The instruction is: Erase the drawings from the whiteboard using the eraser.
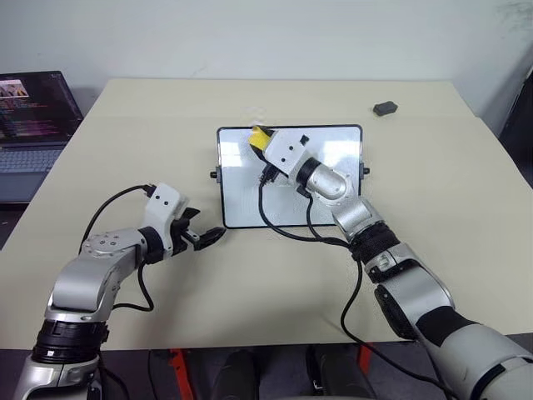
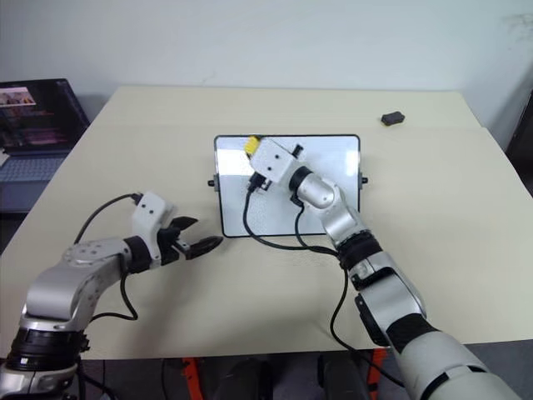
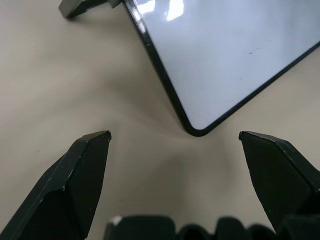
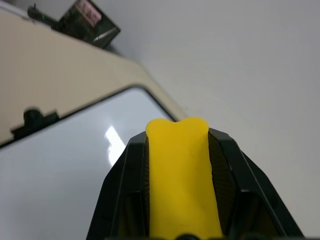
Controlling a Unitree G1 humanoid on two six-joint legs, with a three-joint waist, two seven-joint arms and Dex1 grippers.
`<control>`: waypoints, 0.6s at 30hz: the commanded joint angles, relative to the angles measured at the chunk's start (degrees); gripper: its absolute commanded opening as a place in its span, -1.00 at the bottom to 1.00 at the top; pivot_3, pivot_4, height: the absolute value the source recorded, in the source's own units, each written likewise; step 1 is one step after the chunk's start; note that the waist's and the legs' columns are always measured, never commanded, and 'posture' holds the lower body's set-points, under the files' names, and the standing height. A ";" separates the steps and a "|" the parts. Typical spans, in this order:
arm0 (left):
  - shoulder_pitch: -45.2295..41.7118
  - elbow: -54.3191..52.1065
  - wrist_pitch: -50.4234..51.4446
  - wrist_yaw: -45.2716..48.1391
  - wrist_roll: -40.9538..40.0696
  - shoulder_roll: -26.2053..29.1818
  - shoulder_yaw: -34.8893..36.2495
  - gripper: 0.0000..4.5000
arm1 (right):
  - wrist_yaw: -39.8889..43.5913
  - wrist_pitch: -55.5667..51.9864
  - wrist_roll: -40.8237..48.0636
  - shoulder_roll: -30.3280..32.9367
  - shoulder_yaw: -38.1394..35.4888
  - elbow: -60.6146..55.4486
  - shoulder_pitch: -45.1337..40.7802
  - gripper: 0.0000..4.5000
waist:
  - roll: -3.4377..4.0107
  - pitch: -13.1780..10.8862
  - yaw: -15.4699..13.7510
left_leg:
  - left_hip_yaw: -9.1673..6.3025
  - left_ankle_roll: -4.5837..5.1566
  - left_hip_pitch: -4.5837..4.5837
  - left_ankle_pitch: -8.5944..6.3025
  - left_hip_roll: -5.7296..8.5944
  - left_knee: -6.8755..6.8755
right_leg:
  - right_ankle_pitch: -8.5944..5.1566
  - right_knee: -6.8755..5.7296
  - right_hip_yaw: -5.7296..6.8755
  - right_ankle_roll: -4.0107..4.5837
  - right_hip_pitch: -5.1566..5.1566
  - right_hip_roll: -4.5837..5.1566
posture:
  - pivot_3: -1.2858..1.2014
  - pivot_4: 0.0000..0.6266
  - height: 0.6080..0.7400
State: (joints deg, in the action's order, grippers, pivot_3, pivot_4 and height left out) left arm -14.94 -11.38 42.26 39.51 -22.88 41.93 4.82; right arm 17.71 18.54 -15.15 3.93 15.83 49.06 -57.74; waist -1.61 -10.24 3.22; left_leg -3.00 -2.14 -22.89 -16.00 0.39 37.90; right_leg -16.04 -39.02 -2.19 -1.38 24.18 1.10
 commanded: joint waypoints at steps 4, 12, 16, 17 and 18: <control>-1.98 -4.39 -0.04 0.81 -1.12 0.42 0.77 1.00 | 4.65 2.06 -2.89 0.92 4.22 4.51 5.34 -0.45 | -0.05 0.04 0.01 | -0.04 0.05 0.36 -0.02 -0.01 0.00 | 0.02 -0.09 0.04 0.02 -0.32 -0.02 | 0.03 -0.52 1.00; -4.29 -3.71 -0.26 1.27 -0.60 0.17 -0.56 1.00 | 12.42 -4.13 -3.16 1.75 7.18 2.07 9.25 -0.45 | 0.00 0.01 0.09 | -0.07 0.11 2.40 -0.03 0.00 -0.10 | -0.03 0.03 0.03 0.02 -2.29 -0.07 | 0.03 -0.52 1.00; -4.61 -3.10 -0.64 1.43 -0.36 0.08 -0.79 1.00 | 13.39 -1.63 -0.88 1.88 5.69 -2.03 10.01 -0.45 | 0.00 0.01 -0.01 | -0.16 0.15 2.54 0.02 -0.02 -0.05 | -0.03 0.02 0.05 0.03 -2.45 -0.12 | 0.03 -0.52 1.00; -4.51 -2.97 -0.78 1.35 -0.30 0.04 -0.73 1.00 | 13.34 0.43 0.40 1.77 4.81 -3.97 10.29 -0.45 | 0.01 0.00 -0.01 | -0.16 0.15 2.53 0.02 -0.02 -0.06 | -0.03 0.02 0.05 0.03 -2.45 -0.12 | 0.03 -0.52 1.00; -4.37 -2.87 -0.90 1.24 -0.26 -0.02 -0.62 1.00 | 13.35 2.03 1.65 1.64 3.96 -5.99 10.68 -0.45 | 0.01 0.00 -0.01 | -0.15 0.15 2.50 0.02 -0.02 -0.06 | -0.02 0.02 0.03 0.03 -2.43 -0.12 | 0.03 -0.52 1.00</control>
State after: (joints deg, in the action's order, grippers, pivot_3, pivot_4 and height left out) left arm -18.34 -13.65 42.24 40.70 -23.48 41.85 3.74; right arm 30.89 18.76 -15.61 4.76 21.81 45.69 -47.68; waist -1.60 -10.25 3.21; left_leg -3.15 -1.99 -20.45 -15.99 0.37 37.84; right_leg -16.06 -39.00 -2.16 -1.36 21.81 0.99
